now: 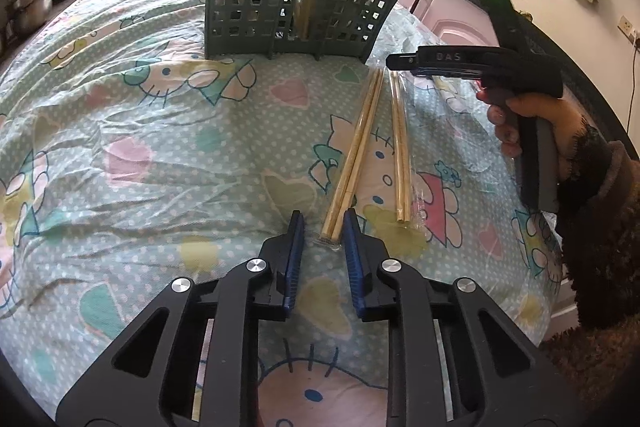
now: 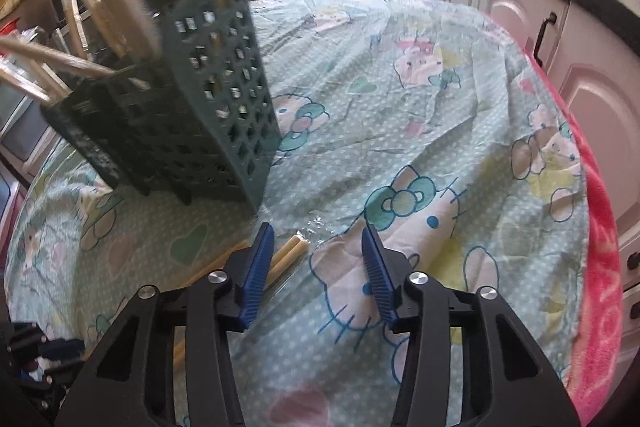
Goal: Organize utensils
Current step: 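Close the left tool on a loose chopstick while the right tool grasps another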
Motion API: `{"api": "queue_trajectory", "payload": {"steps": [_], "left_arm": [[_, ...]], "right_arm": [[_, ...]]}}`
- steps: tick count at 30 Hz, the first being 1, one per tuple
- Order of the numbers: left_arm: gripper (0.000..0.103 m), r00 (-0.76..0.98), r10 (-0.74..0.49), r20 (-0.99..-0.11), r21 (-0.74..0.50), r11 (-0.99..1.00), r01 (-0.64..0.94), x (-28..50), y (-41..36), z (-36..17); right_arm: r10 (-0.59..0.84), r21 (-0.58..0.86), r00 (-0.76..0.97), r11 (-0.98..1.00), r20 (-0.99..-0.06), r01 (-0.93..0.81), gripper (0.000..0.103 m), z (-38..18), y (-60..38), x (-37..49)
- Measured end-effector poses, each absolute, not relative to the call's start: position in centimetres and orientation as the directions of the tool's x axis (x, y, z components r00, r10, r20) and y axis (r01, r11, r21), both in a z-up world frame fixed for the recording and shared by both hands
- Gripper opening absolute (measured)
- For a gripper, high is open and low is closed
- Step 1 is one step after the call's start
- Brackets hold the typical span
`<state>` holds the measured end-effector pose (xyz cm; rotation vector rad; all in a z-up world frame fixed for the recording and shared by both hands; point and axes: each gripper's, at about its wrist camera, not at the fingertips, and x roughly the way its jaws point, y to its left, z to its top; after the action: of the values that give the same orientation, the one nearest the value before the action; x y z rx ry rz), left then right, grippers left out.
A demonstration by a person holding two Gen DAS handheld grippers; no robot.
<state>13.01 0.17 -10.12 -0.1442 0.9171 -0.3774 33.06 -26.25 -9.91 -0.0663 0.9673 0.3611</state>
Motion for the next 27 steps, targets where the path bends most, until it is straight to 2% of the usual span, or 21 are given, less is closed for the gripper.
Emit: {"api": "queue_trajectory", "payload": {"steps": [6, 14, 27], "left_arm": [[0.012, 0.548, -0.384, -0.743, -0.289, 0.923, 0.256, 12.8, 0.5, -10.1], [0.004, 0.552, -0.391, -0.737, -0.308, 0.92, 0.241, 12.8, 1.1, -9.9], [0.0, 0.546, -0.412, -0.729, -0.338, 0.911, 0.236, 12.6, 1.7, -9.6]], "right_arm": [[0.272, 0.131, 0.504, 0.946, -0.82, -0.298, 0.031, -10.5, -26.4, 34.1], [0.26, 0.108, 0.52, 0.946, -0.814, -0.304, 0.01, -10.4, -26.1, 33.8], [0.277, 0.111, 0.568, 0.945, -0.775, -0.309, 0.005, -8.8, -26.9, 32.0]]}}
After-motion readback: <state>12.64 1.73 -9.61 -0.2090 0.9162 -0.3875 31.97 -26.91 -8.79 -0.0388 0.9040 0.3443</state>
